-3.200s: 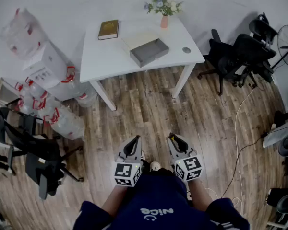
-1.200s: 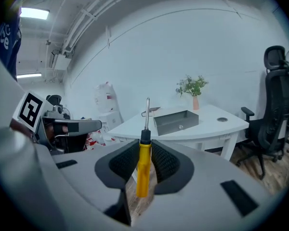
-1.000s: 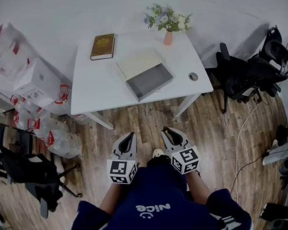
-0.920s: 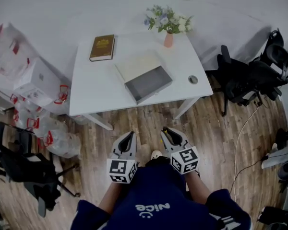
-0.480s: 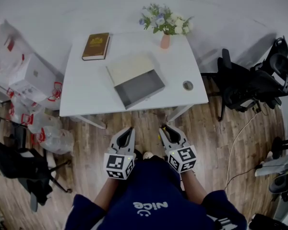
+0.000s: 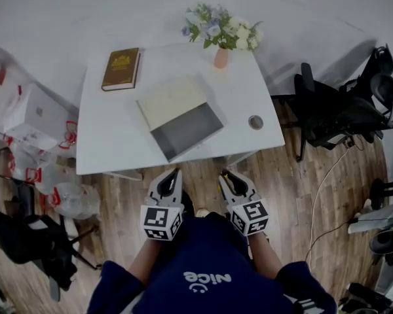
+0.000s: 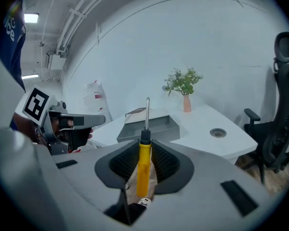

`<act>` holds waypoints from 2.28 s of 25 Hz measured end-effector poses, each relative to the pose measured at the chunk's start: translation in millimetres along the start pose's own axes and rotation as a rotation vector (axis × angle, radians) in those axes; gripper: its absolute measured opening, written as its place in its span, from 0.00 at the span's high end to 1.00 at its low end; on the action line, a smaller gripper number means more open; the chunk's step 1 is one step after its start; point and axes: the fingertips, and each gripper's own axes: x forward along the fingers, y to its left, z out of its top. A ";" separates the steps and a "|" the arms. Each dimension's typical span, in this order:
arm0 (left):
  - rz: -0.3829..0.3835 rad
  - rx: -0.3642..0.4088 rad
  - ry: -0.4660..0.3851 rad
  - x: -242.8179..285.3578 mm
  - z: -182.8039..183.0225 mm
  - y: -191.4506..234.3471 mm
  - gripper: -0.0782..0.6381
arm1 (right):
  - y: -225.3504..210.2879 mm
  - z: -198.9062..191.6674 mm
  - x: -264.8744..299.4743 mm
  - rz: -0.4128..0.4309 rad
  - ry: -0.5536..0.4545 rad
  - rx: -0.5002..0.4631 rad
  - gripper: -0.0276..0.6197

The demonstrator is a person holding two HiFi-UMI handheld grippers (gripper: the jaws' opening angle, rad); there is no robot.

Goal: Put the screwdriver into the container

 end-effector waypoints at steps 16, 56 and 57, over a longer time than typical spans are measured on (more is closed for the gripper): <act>-0.010 0.041 -0.046 75.3 62.2 134.7 0.87 | -13.4 64.0 118.9 -0.101 -0.009 -0.037 0.81; 0.229 -0.047 -0.022 99.8 68.5 180.0 0.87 | 8.5 51.4 215.2 0.583 0.379 -0.998 0.81; 0.234 -0.048 -0.021 99.7 68.2 179.0 0.87 | 8.3 46.9 216.3 0.600 0.394 -1.007 0.81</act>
